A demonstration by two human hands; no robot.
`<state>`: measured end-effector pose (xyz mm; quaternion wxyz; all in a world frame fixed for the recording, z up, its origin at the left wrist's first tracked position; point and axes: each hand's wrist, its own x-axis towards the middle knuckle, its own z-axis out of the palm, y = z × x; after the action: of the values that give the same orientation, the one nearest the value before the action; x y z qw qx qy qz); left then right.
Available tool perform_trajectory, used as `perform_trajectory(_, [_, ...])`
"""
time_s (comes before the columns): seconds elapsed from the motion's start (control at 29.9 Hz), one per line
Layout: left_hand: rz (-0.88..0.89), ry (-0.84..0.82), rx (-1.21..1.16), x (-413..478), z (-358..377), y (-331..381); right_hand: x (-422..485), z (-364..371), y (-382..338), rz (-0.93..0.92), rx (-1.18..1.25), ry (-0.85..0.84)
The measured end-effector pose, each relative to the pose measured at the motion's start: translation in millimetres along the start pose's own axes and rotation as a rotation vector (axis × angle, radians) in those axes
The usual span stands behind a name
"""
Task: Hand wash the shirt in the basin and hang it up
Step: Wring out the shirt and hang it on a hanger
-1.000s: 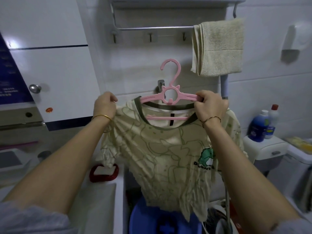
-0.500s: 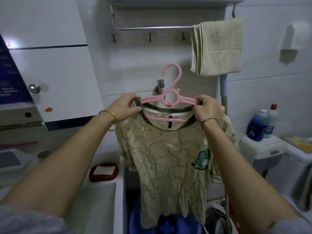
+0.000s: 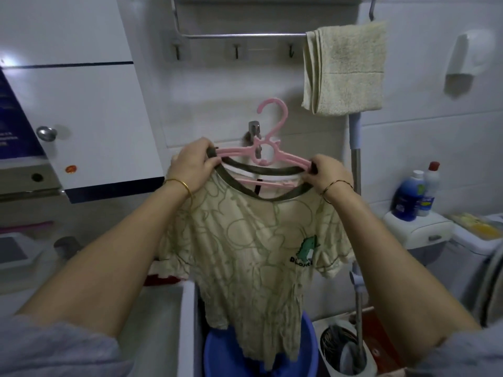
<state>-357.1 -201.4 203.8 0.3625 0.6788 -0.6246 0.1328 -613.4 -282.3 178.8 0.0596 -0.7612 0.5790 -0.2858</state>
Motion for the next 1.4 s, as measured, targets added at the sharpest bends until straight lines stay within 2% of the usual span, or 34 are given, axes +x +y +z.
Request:
perform_trajectory(0.03, [-0.02,0.027,0.024,-4.4,3.1,-2.7,-0.7,3.9,-0.6,-0.02,0.022,0.004])
perform_trajectory(0.07, [-0.017,0.101,0.044,-7.7,4.3,-3.0,-1.3,5.8,-2.7,-0.048,0.048,0.08])
perform_trajectory(0.13, [0.003,0.27,0.057,-10.5,1.1,1.6,-1.8,5.4,-8.7,-0.101,0.116,0.346])
perform_trajectory(0.17, [0.001,0.292,0.05,-9.8,-1.8,3.8,-1.8,4.7,-11.3,-0.121,0.129,0.445])
perform_trajectory(0.2, [-0.007,0.252,0.043,-7.6,-3.9,3.6,-1.5,4.2,-12.3,-0.131,0.12,0.473])
perform_trajectory(0.27, [-0.067,0.079,0.045,-2.5,-6.9,0.3,2.7,4.1,-11.0,-0.154,0.037,0.329])
perform_trajectory(0.33, [-0.126,0.024,0.03,-2.6,-6.7,-4.1,8.7,2.8,-8.4,-0.214,0.014,0.205])
perform_trajectory(0.5, [-0.145,0.105,-0.02,12.2,-15.9,2.6,19.4,-16.8,-21.9,-0.264,0.164,0.333])
perform_trajectory(0.67, [-0.087,0.216,0.019,43.1,-31.7,4.0,43.3,-51.7,-40.0,-0.277,0.155,0.336])
perform_trajectory(0.8, [-0.098,0.275,0.016,53.1,-33.6,4.3,60.3,-76.7,-60.3,-0.206,0.157,0.313])
perform_trajectory(1.0, [-0.125,0.226,-0.044,49.6,-32.1,6.4,75.7,-90.0,-81.7,-0.182,0.106,0.296])
perform_trajectory(1.2, [-0.146,0.084,0.006,53.0,-24.6,5.3,87.6,-87.0,-85.1,-0.166,0.084,0.249])
perform_trajectory(1.4, [-0.132,0.041,-0.025,52.3,-14.5,17.8,92.9,-84.1,-88.8,-0.132,0.078,0.305])
